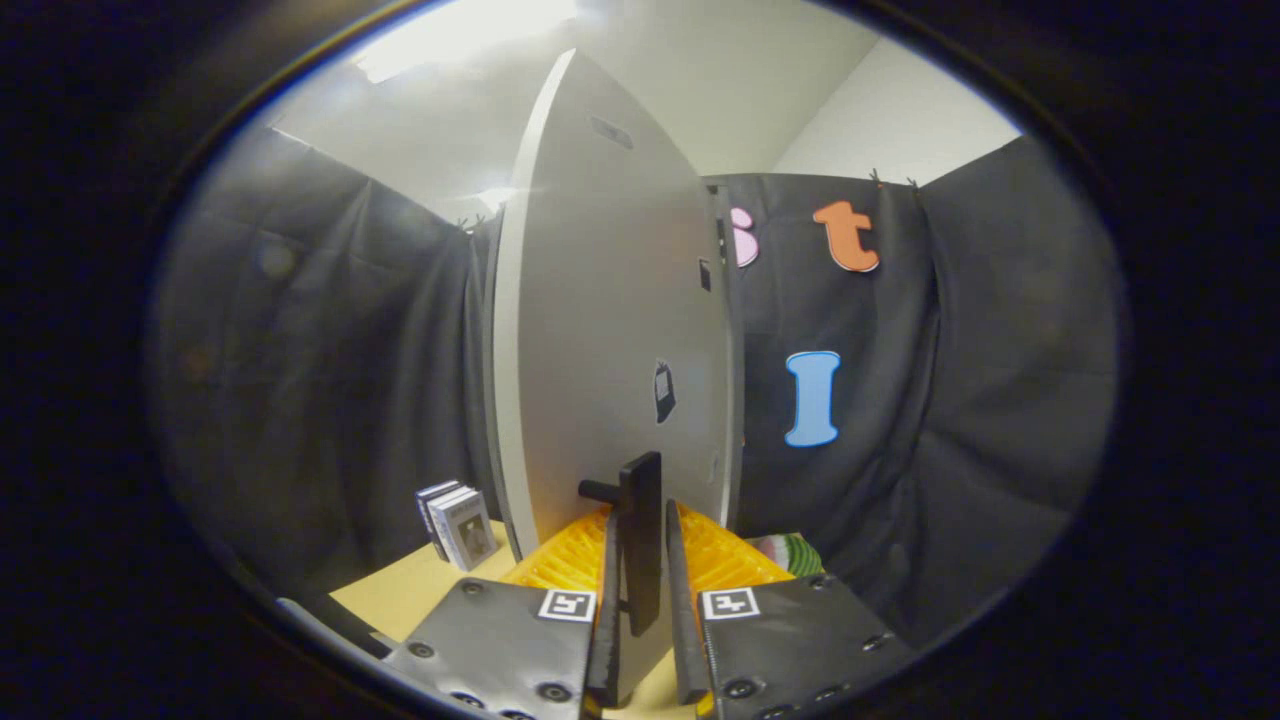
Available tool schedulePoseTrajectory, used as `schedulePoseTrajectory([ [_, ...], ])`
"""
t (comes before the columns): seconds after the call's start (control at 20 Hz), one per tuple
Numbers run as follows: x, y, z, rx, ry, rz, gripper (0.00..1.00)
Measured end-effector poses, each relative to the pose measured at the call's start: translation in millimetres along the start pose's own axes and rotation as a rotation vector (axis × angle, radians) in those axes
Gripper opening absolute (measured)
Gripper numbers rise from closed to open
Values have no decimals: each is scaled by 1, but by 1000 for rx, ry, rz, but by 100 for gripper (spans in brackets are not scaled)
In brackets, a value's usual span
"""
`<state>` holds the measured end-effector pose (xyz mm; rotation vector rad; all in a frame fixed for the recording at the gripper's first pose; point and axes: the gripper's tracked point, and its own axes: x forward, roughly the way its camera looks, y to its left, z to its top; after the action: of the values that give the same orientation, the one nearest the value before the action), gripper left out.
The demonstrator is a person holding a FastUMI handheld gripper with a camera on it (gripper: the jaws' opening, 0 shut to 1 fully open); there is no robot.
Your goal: Open the shoe cabinet door, grab the shoes and put them into the shoe cabinet, then close the shoe cabinet door.
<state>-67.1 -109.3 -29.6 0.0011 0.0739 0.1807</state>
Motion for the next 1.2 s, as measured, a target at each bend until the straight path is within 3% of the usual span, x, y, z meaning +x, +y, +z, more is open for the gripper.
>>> schedulePoseTrajectory([
  [0.35,-12,-63,3,11,-12,-105,20],
  [0.8,-17,-118,5,0,-9,-171,19],
  [1.2,-20,-117,5,5,-1,-153,19],
])
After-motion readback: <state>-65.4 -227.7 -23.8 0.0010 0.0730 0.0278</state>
